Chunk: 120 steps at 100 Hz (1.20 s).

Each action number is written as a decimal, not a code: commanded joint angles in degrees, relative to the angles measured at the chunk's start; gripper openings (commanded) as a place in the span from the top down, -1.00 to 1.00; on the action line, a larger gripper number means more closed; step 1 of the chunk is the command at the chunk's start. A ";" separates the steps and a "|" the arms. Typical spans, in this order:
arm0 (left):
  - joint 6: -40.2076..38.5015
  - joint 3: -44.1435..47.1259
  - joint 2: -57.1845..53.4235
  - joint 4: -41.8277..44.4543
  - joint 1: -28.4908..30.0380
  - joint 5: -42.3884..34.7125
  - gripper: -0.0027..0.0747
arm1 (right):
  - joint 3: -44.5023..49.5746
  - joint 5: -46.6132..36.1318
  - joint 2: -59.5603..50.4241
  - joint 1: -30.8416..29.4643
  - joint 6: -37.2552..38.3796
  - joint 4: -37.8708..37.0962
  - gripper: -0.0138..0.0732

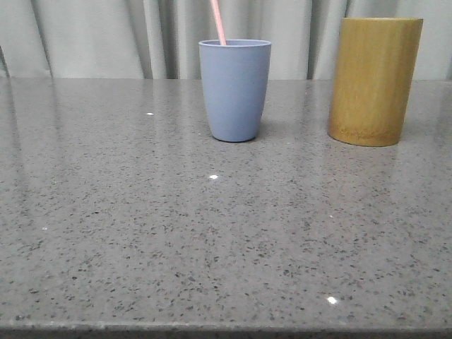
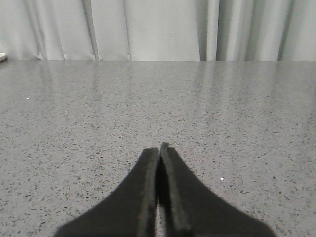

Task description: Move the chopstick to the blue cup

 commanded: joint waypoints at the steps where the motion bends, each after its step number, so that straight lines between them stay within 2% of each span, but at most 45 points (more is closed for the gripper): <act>1: -0.02 0.55 -1.96 -0.44 0.22 -4.88 0.98 | -1.48 -4.42 0.48 -0.31 -0.32 -1.36 0.84; 14: -0.02 0.55 -1.96 -0.44 0.22 -4.88 0.98 | -1.35 -5.68 0.48 -0.47 -0.32 -1.36 0.84; 34: -0.02 0.55 -1.96 -0.44 0.22 -4.88 0.98 | 4.08 -19.24 0.20 -4.60 -0.32 -1.90 0.84; 50: -0.02 0.55 -1.96 -0.44 0.22 -4.88 0.98 | 9.55 -24.46 -3.46 -9.05 -0.22 -1.90 0.84; 68: -0.02 0.55 -1.96 -0.44 0.22 -4.88 0.98 | 16.47 -25.71 -8.06 -13.00 4.63 -1.90 0.84; 95: -0.02 0.55 -1.96 -0.44 0.22 -4.88 0.98 | 28.64 -27.07 -15.80 -14.77 4.83 -2.56 0.84; 101: -0.02 0.55 -1.96 -0.44 0.22 -4.88 0.98 | 28.69 -23.94 -17.00 -14.77 5.02 -2.56 0.84; 120: -0.02 0.55 -1.96 -0.44 0.22 -4.88 0.98 | 28.69 -24.44 -16.93 -14.77 5.02 -2.56 0.84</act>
